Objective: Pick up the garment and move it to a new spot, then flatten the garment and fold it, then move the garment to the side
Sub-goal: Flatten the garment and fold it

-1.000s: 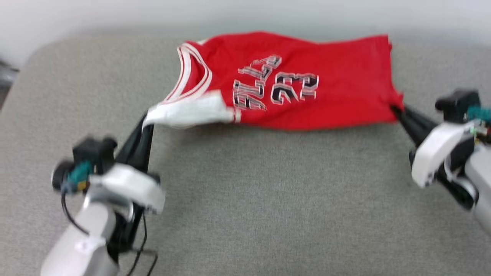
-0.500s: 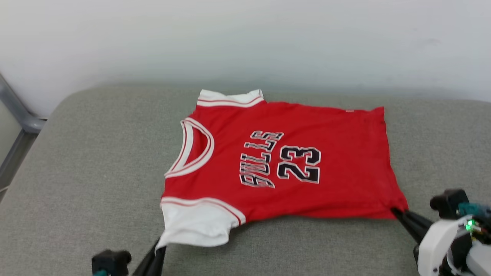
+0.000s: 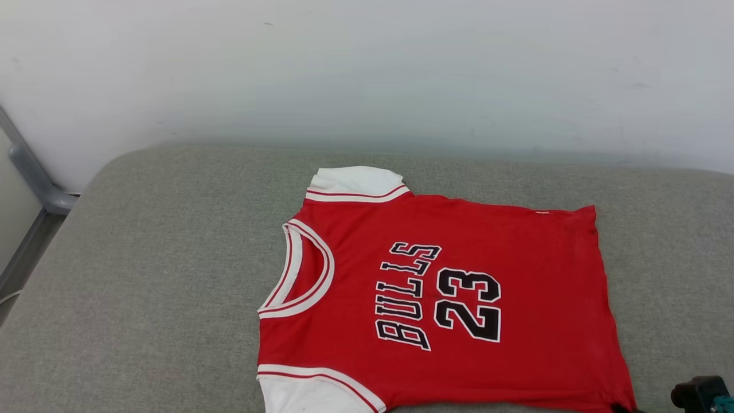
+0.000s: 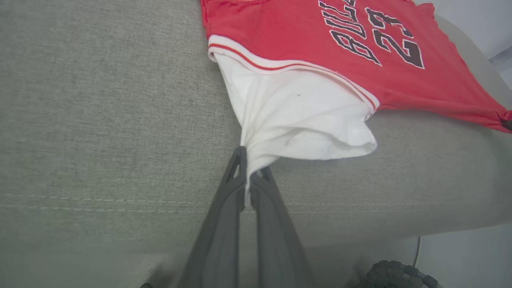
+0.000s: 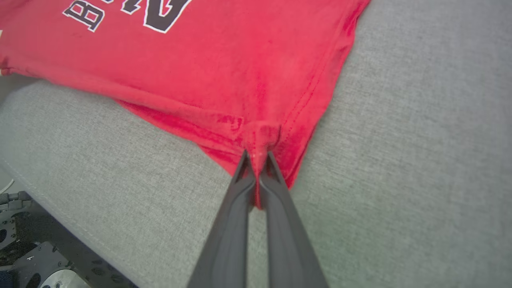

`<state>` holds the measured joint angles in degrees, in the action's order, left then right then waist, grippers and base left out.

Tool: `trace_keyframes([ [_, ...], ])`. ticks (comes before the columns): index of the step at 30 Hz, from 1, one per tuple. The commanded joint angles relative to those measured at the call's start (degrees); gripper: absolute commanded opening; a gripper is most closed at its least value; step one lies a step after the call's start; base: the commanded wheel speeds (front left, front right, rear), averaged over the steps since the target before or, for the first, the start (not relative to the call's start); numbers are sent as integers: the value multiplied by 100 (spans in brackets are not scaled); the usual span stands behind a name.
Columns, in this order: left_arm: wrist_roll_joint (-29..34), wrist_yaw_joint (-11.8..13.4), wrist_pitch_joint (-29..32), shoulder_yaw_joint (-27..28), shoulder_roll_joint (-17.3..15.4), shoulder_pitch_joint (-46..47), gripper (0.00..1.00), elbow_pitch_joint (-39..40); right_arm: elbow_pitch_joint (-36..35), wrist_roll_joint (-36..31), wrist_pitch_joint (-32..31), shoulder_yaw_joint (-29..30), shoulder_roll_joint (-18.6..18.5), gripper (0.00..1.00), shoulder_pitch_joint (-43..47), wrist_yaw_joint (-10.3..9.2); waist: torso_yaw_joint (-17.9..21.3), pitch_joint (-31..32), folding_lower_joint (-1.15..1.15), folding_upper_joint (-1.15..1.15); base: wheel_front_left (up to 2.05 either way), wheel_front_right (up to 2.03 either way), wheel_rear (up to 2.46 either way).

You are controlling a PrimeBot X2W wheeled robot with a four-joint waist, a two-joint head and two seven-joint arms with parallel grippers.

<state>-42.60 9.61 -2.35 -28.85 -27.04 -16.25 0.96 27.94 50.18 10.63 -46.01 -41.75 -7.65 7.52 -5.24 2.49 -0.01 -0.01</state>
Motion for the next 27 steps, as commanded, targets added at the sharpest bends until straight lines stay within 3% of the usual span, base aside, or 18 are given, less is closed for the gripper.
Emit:
trace_keyframes([
  [1, -6, -4, -20, 12, -48, -80, 0, 35, -56, -57, -35, 124, -38, 0, 149, -7, 7, -12, 1, 1, 0, 0, 0],
  [16, 466, -428, -134, 79, -239, 1475, 0, -344, -600, -550, -376, 1156, 259, 0, -21, -7, 181, -267, 1, 1, 0, 0, 0],
  [27, 765, -1048, 88, 19, -312, 3322, 0, -1100, -1020, -811, -787, 1681, 480, 0, -572, -7, 461, -1027, 1, 1, 0, 0, 0],
])
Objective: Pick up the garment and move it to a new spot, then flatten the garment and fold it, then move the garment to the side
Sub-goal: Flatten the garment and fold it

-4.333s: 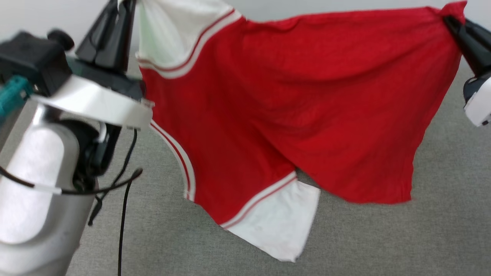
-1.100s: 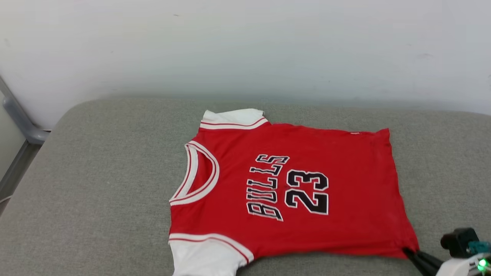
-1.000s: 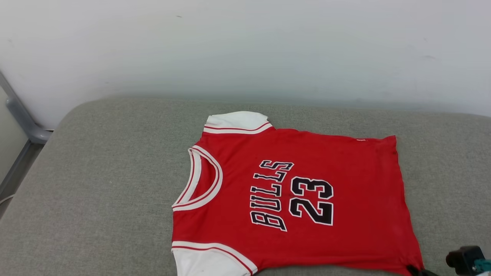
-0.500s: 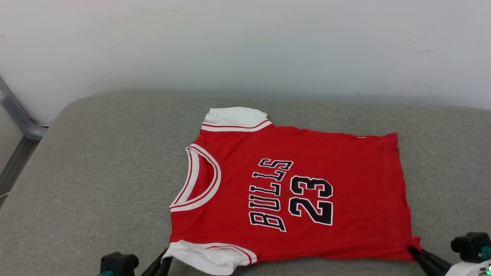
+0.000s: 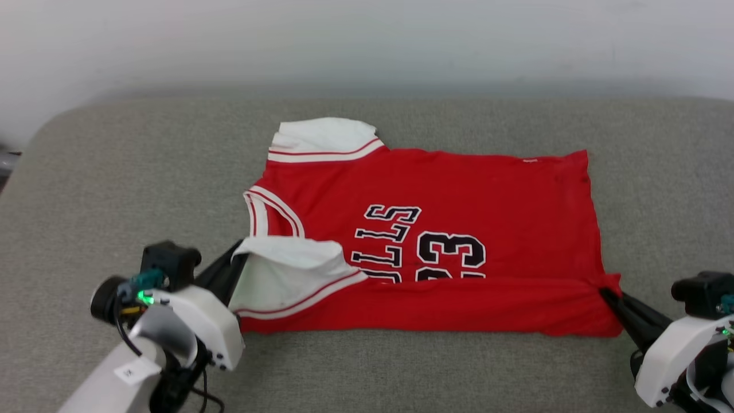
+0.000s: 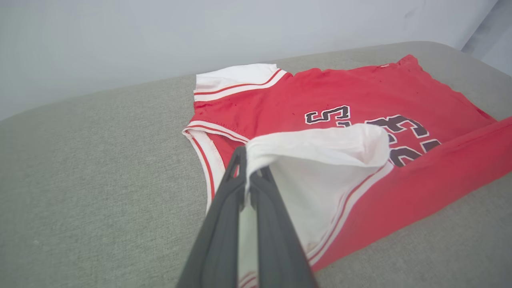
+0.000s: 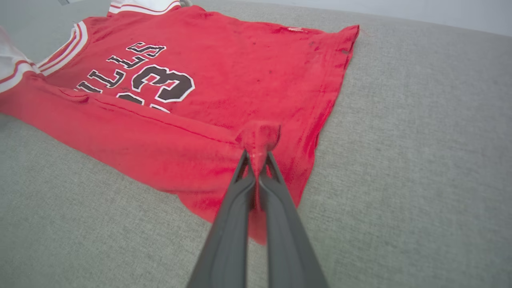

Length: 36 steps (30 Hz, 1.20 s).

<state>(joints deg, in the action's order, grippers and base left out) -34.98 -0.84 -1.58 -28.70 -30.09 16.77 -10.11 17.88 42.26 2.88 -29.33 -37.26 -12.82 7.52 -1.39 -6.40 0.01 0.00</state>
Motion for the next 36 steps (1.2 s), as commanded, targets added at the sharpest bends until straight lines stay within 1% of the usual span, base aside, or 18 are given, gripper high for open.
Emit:
trace_keyframes([
  [1, 29, -52, 37, -5, -3, 192, 0, -77, -26, -31, -38, 38, 47, 0, -111, -6, 96, -215, -1, 0, 0, 0, 0],
  [9, 168, -294, 122, -95, 108, 1193, 0, -968, 85, -27, -182, 111, 199, 0, -589, -7, 248, -777, -1, 0, 0, 0, 0],
  [17, 117, -506, 86, -284, 347, 1764, 0, -2170, 362, -54, -282, -140, 300, 0, -995, -6, 286, -1234, -1, 0, 0, 0, 0],
  [25, -78, -629, -10, -605, 687, 1896, 0, -3236, 617, -13, -253, -349, 389, 0, -1112, -7, 253, -1265, -1, 0, 0, 0, 0],
  [27, -134, -649, -37, -678, 710, 1927, 0, -3420, 623, -15, -211, -350, 390, 0, -1119, -6, 234, -1199, -1, 0, 0, 0, 0],
  [28, -164, -653, -73, -712, 716, 1947, 29, -3490, 625, -11, -177, -324, 387, 19, -1112, -6, 217, -1153, -1, 0, 0, 0, 0],
  [29, -182, -651, -112, -743, 707, 1982, 88, -3552, 617, 6, -138, -287, 388, 45, -1090, -6, 197, -1100, -1, 0, 0, 0, 0],
  [30, -178, -654, -169, -765, 689, 2044, 100, -3597, 601, 16, -107, -252, 388, 100, -1063, -6, 177, -1044, -1, 0, 0, 0, 0],
  [33, -267, -658, -266, -873, 681, 2205, 100, -3565, 527, 25, 0, -121, 370, 100, -920, -6, 103, -847, -1, 0, 0, 0, 0],
  [36, -385, -660, -209, -985, 573, 2309, 100, -3404, 426, 12, 43, 24, 341, 100, -734, -6, 12, -631, -1, 0, 0, 0, 0],
])
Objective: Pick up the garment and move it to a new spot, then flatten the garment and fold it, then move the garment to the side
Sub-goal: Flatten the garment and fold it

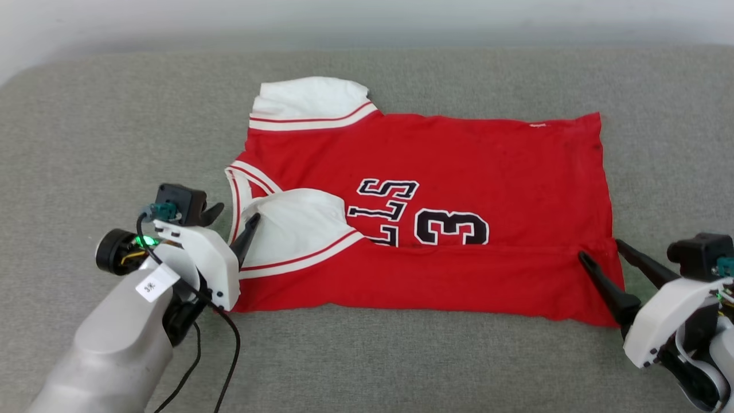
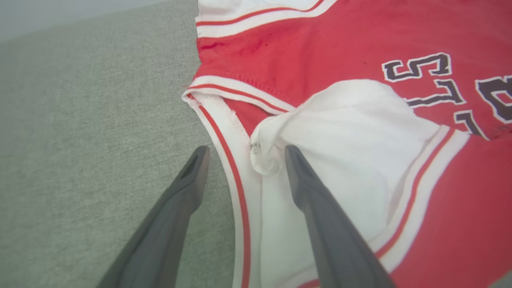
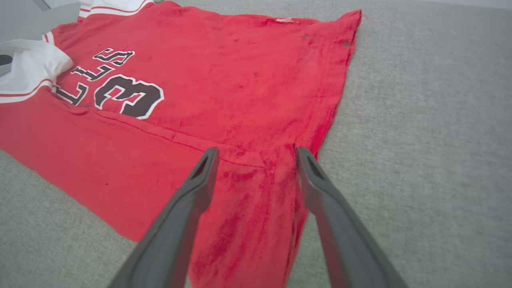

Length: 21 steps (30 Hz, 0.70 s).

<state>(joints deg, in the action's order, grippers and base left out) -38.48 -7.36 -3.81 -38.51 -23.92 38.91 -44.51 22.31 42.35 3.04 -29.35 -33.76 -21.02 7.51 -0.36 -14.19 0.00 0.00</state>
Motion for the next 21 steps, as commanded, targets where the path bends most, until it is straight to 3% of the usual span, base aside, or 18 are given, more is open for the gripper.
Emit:
trace_keyframes([
  [1, -91, -5, 87, -54, -82, 121, 100, 106, -55, -16, 27, 79, -21, 100, 152, -6, -126, 210, 0, 0, 0, 0, 0],
  [5, -341, -6, 600, -289, -320, 269, 100, 478, -186, -108, -4, 281, 4, 100, 419, -5, -239, 418, 0, 0, 0, 0, 0],
  [17, -1540, -7, 3430, -906, -843, 703, 100, 1300, -516, -366, -307, 697, 255, 100, 821, -5, -347, 677, 0, 0, 0, 0, 0],
  [21, -1695, -7, 4058, -1090, -925, 732, 100, 1359, -597, -415, -397, 748, 323, 100, 840, -5, -295, 650, 0, 0, 0, 0, 0],
])
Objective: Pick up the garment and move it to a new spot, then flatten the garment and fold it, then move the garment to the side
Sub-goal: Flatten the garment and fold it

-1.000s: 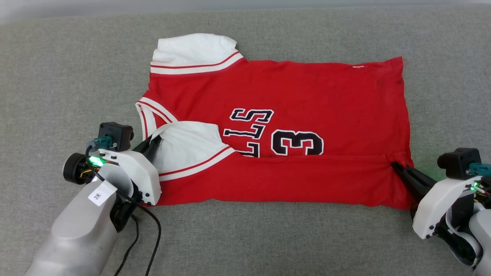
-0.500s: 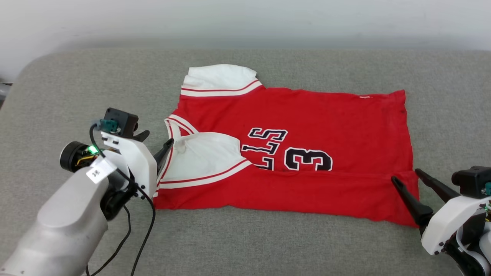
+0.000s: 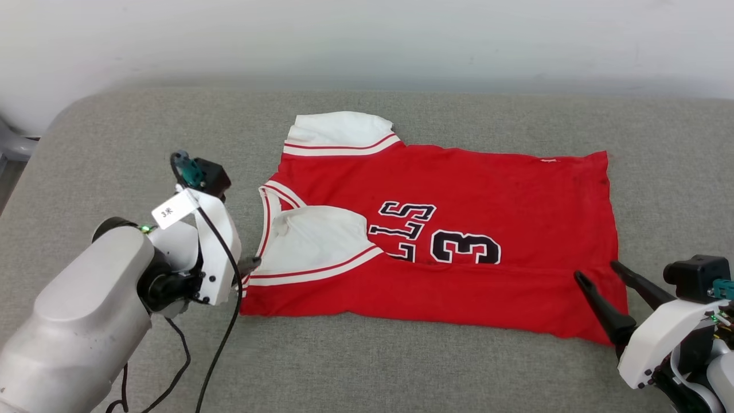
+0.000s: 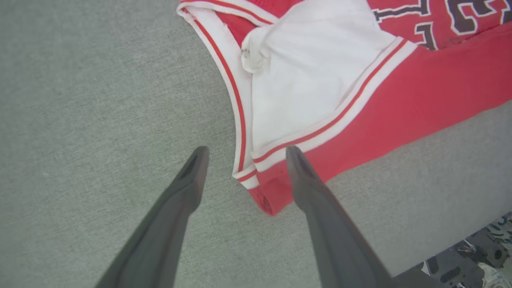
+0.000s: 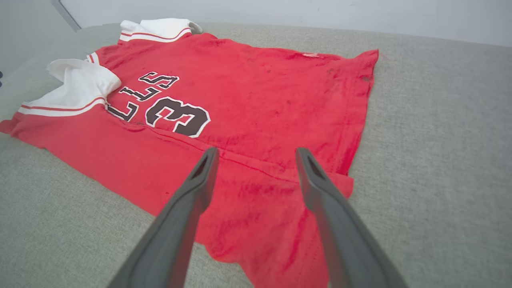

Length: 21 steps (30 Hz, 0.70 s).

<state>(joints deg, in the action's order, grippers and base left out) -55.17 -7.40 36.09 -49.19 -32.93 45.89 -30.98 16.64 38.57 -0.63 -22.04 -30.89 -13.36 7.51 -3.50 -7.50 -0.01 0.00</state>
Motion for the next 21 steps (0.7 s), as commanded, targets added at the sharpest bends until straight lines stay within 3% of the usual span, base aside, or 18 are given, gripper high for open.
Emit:
trace_keyframes([
  [1, -64, -3, 190, -59, -31, 10, 100, -5, -45, -41, -37, 27, 54, 100, 67, -5, 36, -38, 1, 0, 0, 0, 0],
  [10, -72, 50, 381, -276, 1, -309, 100, -282, -98, -84, -132, 6, 149, 100, -98, -5, 236, -289, 1, 0, 0, 0, 0],
  [17, -265, 32, 257, -376, 250, -752, 100, -753, -35, -33, -120, -30, 138, 100, -195, -5, 333, -367, 1, 0, 0, 0, 0],
  [18, -271, 25, 248, -396, 268, -791, 46, -785, -25, -27, -115, -20, 122, 100, -202, -5, 334, -363, 1, 0, 0, 0, 0],
  [19, -285, 18, 201, -401, 278, -807, 5, -805, -20, -19, -112, -7, 105, 100, -205, -5, 330, -354, 1, 0, 0, 0, 0],
  [21, -309, 11, 76, -386, 282, -804, 0, -813, -20, -20, -98, 17, 74, 100, -210, -5, 315, -321, 1, 0, 0, 0, 0],
])
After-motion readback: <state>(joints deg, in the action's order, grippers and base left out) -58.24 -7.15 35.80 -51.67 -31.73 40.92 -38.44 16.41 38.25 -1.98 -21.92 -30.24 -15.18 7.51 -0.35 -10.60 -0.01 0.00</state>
